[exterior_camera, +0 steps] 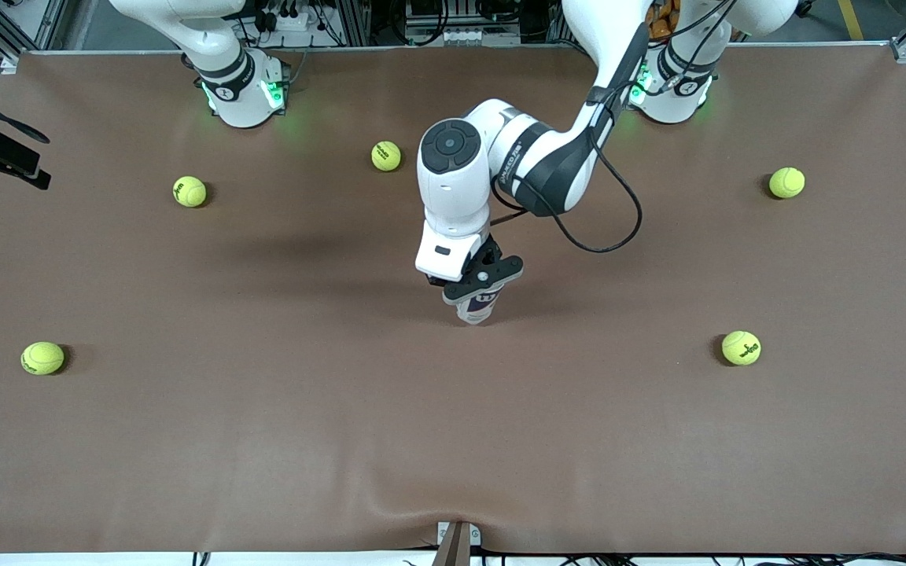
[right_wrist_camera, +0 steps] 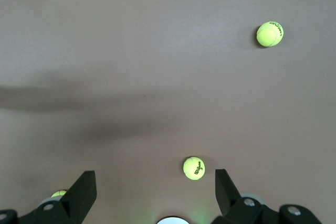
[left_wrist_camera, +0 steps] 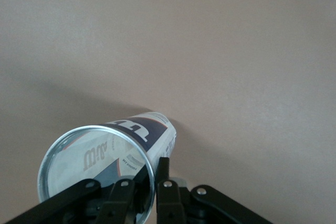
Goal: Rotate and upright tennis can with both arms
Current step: 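Lower the upright can onto the table and open the left gripper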
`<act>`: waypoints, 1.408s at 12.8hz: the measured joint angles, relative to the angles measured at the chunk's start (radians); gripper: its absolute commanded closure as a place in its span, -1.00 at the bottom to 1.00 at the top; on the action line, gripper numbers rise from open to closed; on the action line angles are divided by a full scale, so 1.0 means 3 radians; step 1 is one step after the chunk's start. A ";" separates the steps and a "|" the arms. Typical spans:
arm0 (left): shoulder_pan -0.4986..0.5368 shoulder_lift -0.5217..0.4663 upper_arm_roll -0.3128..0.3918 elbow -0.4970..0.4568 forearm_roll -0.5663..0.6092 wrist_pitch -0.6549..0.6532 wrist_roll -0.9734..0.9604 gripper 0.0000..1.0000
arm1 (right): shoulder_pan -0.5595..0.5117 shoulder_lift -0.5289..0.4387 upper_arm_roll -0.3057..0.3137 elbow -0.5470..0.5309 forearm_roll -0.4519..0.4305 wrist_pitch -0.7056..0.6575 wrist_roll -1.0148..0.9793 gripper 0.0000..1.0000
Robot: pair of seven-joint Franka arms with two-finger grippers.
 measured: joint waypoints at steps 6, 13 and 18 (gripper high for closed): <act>-0.0034 0.0064 -0.0097 0.0012 0.0000 0.0035 -0.0080 1.00 | 0.0000 0.0000 0.0001 0.0002 0.0000 0.0000 0.0000 -1.00; -0.0076 0.0144 -0.0085 0.0039 0.0000 0.0048 -0.0082 -0.93 | 0.0000 0.0000 0.0002 0.0002 0.0000 -0.0001 0.0000 -1.00; -0.0076 0.0150 -0.0059 0.0060 0.0000 0.0045 -0.0082 -1.00 | 0.0000 0.0000 0.0005 0.0002 0.0000 -0.0002 0.0000 -1.00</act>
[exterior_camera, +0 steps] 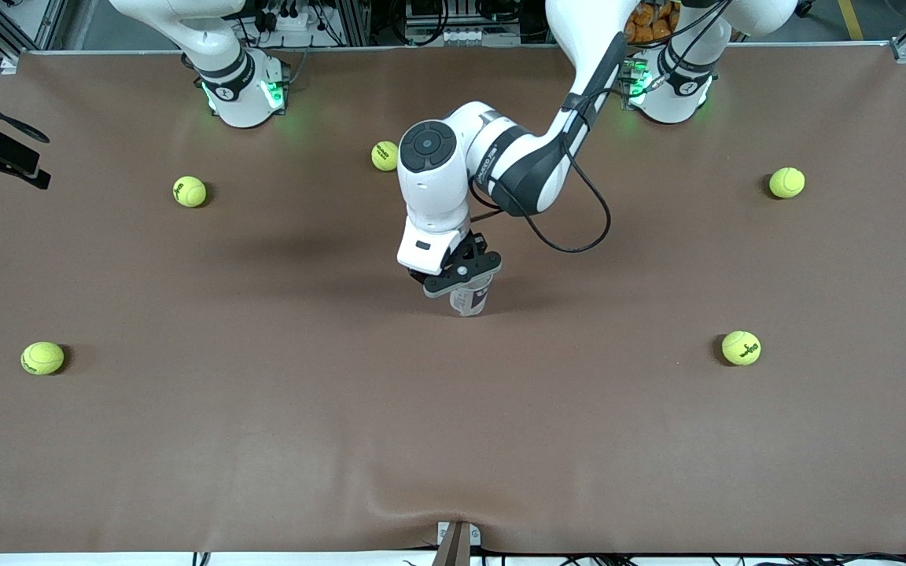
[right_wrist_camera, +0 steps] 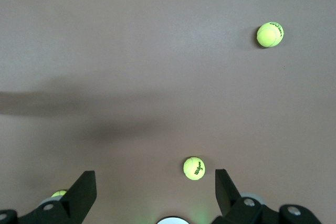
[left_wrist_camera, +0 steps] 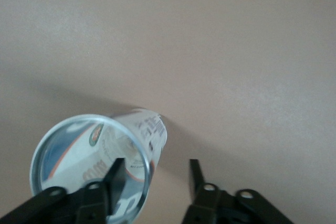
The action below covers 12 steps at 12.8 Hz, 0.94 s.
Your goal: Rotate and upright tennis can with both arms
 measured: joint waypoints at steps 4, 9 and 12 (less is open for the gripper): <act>0.0005 -0.0056 0.0044 0.0042 0.0000 -0.0021 0.0000 -1.00 | 0.0000 0.0000 0.0001 0.0000 0.0000 0.0000 0.0000 -1.00; 0.0038 -0.0301 0.0169 0.0077 0.0000 -0.0278 0.0109 -1.00 | 0.0002 0.0001 0.0005 0.0000 0.0000 -0.0011 0.0000 -1.00; 0.0169 -0.0527 0.0186 0.0083 0.0000 -0.0433 0.0296 -1.00 | 0.0003 0.0008 0.0006 0.0000 -0.0001 -0.0051 0.0000 -1.00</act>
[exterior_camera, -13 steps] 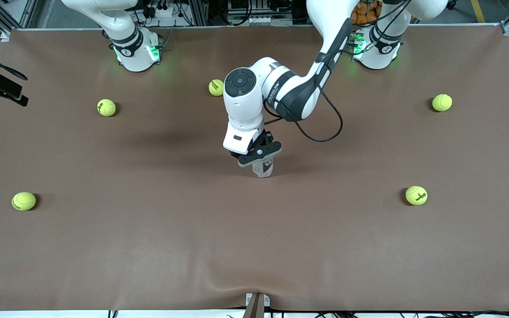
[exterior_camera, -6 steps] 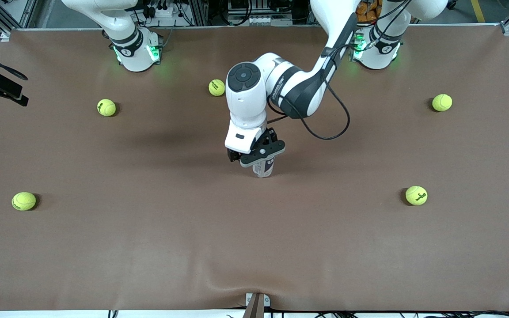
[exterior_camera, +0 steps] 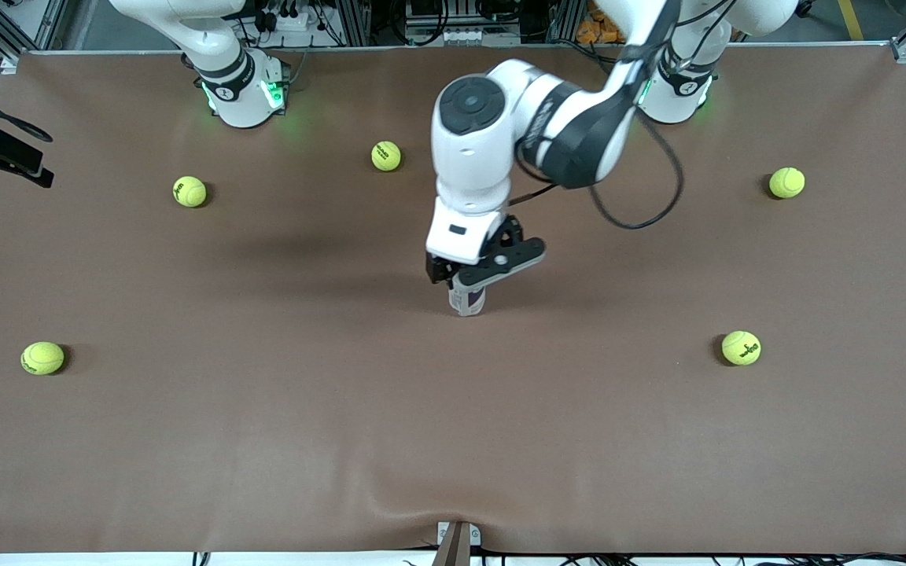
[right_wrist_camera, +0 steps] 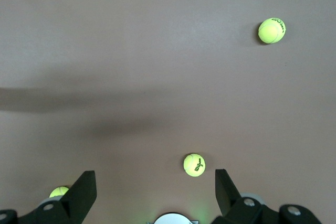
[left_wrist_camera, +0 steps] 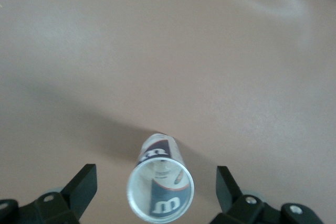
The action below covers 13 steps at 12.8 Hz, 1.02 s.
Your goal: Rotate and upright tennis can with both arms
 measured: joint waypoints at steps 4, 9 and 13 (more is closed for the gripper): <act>0.0271 -0.0219 0.0006 0.0001 0.0000 -0.0186 0.0566 -1.00 | 0.0000 0.0000 -0.0007 0.0000 0.0000 -0.0044 0.0000 -1.00; 0.0710 -0.0408 0.0015 -0.0001 0.0000 -0.0349 0.1330 -1.00 | 0.0001 0.0000 0.0001 0.0005 0.0000 -0.0042 0.0000 -1.00; 0.1248 -0.0483 0.0027 -0.0003 0.0000 -0.0366 0.2273 -1.00 | 0.0002 0.0000 0.0004 0.0007 0.0000 -0.0042 0.0000 -1.00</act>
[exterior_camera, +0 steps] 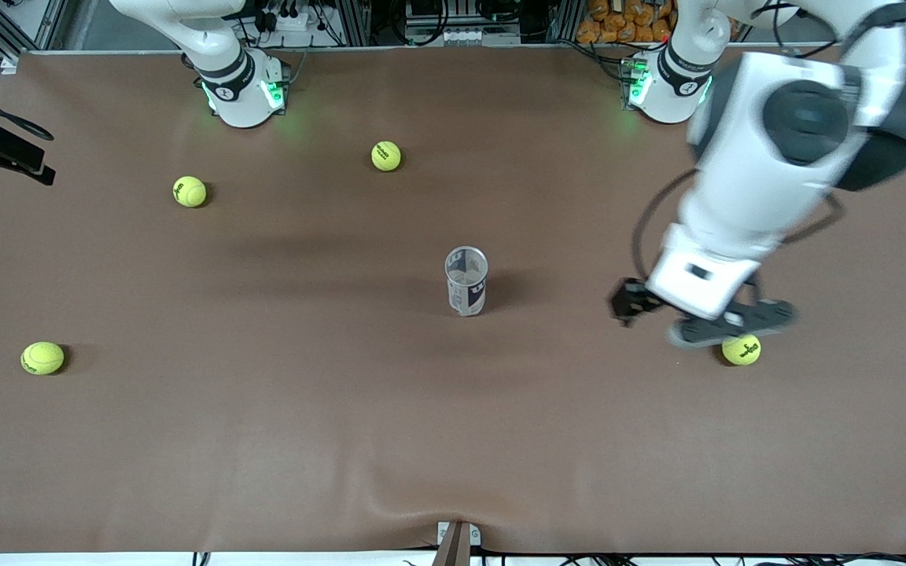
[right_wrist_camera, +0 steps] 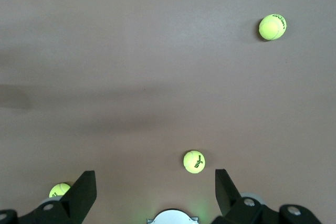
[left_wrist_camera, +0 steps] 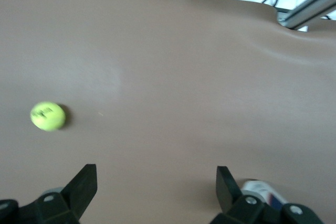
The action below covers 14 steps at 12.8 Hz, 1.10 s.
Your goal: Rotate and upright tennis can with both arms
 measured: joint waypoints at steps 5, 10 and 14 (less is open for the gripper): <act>0.0434 -0.0071 -0.0004 -0.0015 0.0000 -0.0135 0.0771 -1.00 | 0.0001 0.0000 0.0001 0.0000 0.0000 0.0020 0.0000 -1.00; 0.1516 -0.0066 -0.0899 -0.0075 0.0073 -0.0139 0.1119 -1.00 | 0.0002 0.0000 0.0002 0.0003 0.0000 0.0062 0.0000 -1.00; 0.2034 -0.0258 -0.1457 -0.0050 0.0409 -0.0464 0.1098 -1.00 | 0.0003 0.0000 0.0003 0.0003 0.0000 0.0064 0.0000 -1.00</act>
